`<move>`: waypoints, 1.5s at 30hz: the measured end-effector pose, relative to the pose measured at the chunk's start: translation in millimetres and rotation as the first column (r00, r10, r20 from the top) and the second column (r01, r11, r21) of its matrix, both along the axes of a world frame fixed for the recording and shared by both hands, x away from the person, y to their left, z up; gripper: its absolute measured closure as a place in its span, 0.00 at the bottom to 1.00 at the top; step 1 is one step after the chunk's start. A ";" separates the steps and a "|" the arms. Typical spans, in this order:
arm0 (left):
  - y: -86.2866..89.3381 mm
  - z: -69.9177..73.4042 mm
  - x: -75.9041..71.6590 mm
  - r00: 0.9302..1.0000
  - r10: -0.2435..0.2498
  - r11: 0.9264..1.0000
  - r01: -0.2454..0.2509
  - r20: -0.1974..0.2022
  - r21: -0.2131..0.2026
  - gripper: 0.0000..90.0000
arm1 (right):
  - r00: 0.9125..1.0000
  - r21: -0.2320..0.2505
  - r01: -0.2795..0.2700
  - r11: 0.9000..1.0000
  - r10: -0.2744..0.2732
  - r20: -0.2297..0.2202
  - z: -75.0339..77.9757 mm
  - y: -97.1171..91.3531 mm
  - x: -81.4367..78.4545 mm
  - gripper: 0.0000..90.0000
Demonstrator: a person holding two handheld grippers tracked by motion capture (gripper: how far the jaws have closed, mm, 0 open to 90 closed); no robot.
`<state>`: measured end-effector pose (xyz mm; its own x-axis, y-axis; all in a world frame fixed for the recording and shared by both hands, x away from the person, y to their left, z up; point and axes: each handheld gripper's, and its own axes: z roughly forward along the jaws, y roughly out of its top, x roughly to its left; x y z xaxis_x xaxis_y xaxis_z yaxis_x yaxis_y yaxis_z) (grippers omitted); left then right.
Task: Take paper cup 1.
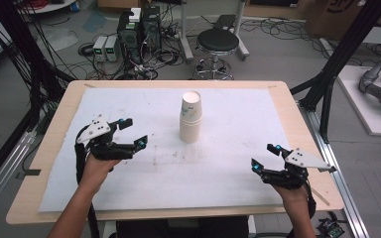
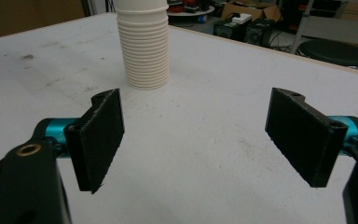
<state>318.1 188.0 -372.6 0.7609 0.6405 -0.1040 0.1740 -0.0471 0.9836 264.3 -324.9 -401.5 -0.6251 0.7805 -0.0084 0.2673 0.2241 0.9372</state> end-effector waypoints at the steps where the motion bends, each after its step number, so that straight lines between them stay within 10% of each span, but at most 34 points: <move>1: -6.4 7.8 5.4 1.000 -0.010 1.000 0.010 0.002 0.004 0.16 | 1.000 -0.003 -0.002 1.000 0.002 -0.002 -0.1 0.8 0.4 0.22; 22: -73.2 59.1 62.0 0.992 -0.117 0.983 0.121 -0.039 0.137 0.16 | 1.000 -0.011 -0.010 1.000 0.010 -0.010 0.7 2.2 0.8 0.22; 45: -136.8 51.0 117.2 0.990 -0.058 0.963 0.090 -0.128 0.255 0.16 | 1.000 0.002 -0.007 1.000 0.007 -0.012 -0.1 -0.8 0.1 0.22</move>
